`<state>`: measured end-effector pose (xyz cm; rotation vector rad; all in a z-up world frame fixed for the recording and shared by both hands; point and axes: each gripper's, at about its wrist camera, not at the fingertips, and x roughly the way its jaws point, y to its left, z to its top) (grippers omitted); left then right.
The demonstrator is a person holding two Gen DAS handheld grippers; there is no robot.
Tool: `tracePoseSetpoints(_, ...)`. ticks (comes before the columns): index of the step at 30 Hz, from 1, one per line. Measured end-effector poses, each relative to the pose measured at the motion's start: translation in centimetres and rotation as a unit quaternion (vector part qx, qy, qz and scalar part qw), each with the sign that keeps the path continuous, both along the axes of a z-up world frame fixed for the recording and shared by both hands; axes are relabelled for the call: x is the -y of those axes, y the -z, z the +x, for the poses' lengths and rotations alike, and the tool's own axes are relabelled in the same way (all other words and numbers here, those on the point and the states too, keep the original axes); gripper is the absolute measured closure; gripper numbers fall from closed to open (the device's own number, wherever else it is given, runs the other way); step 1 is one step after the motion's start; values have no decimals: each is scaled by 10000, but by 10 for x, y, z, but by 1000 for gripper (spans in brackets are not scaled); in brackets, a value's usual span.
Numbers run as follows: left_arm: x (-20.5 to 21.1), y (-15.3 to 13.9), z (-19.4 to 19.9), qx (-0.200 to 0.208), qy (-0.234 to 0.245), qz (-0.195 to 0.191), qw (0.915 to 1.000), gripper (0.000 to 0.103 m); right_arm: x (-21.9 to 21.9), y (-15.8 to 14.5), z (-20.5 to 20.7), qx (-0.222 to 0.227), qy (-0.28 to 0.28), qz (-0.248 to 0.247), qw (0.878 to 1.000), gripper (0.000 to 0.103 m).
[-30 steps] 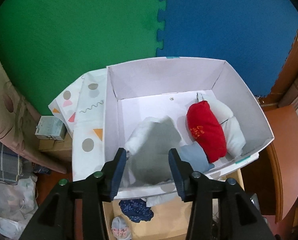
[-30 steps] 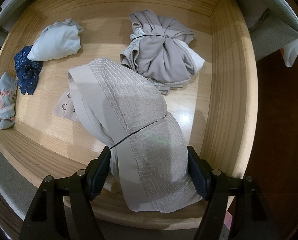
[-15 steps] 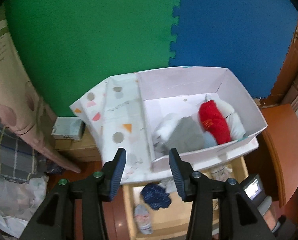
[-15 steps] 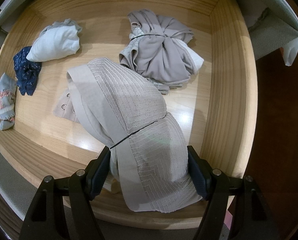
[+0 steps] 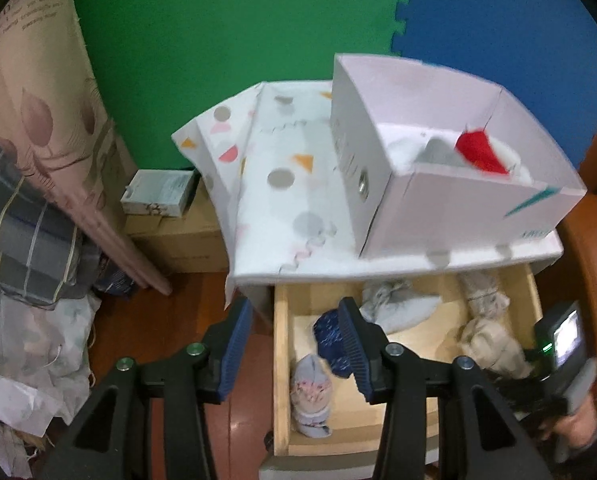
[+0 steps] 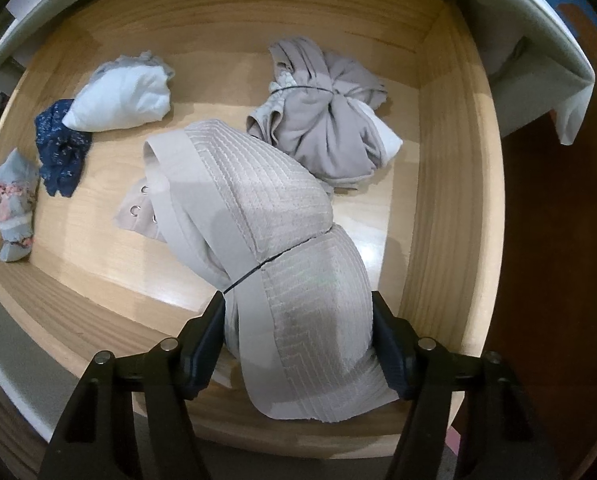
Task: Take underwear out of drawer
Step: 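Move the left tool back over the drawer while the right tool lifts the beige bra, then lower the beige bra into the white box and open the right tool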
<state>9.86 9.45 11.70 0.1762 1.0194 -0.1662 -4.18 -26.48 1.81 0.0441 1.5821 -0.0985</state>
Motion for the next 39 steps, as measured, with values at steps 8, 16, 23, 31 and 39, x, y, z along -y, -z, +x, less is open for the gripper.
tracePoseSetpoints(8,-9,38,-18,50,-233,60,9997,57,13,-37,-6,306,150,299,9990,41)
tracePoseSetpoints(16,-23,70,-29,-28,-405,37,9992,57,21,-81,-2,490,152,365,9980,41)
tracePoseSetpoints(23,-31,92,-34,-81,-546,88,9984,57,26,-130,3,850,110,401,9955,41)
tracePoseSetpoints(31,-29,102,-36,-127,-549,188,9982,57,39,-204,23,1463,133,356,9885,41)
tracePoseSetpoints(39,-28,107,-35,-167,-568,267,9979,57,41,-255,74,1947,166,140,9806,41)
